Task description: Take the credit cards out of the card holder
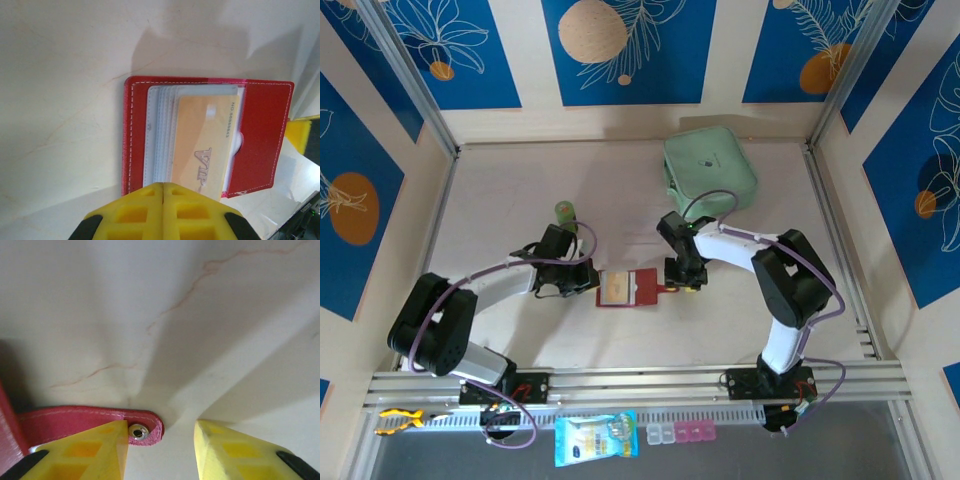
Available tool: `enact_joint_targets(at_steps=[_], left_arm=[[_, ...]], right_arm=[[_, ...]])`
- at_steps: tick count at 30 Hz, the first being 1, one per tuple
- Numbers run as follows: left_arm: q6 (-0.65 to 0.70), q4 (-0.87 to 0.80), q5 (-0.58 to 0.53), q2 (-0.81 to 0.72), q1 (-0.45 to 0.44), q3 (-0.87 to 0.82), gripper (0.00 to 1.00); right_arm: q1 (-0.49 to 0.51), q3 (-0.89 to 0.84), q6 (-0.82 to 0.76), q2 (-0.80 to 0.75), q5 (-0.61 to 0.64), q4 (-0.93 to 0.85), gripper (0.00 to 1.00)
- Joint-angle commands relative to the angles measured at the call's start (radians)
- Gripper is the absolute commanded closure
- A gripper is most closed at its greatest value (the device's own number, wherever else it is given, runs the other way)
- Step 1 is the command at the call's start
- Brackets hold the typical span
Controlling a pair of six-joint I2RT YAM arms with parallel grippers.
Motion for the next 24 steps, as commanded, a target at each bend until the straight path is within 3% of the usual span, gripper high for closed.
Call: enact_joint_targets(at_steps=[1, 14, 24], left_arm=[[0.004, -0.014, 0.021, -0.006, 0.004, 0.013, 0.97], [-0.042, 0.053, 0.052, 0.030, 0.000, -0.025, 1.00], [-0.060, 0.060, 0.046, 0.064, 0.000, -0.046, 1.00]], right_arm=[[0.013, 0.025, -0.018, 0.036, 0.056, -0.045, 0.58], [0.067, 0.155, -0.002, -0.073, 0.078, -0.184, 0.58], [0.152, 0.308, 0.018, -0.052, 0.047, -0.237, 0.57]])
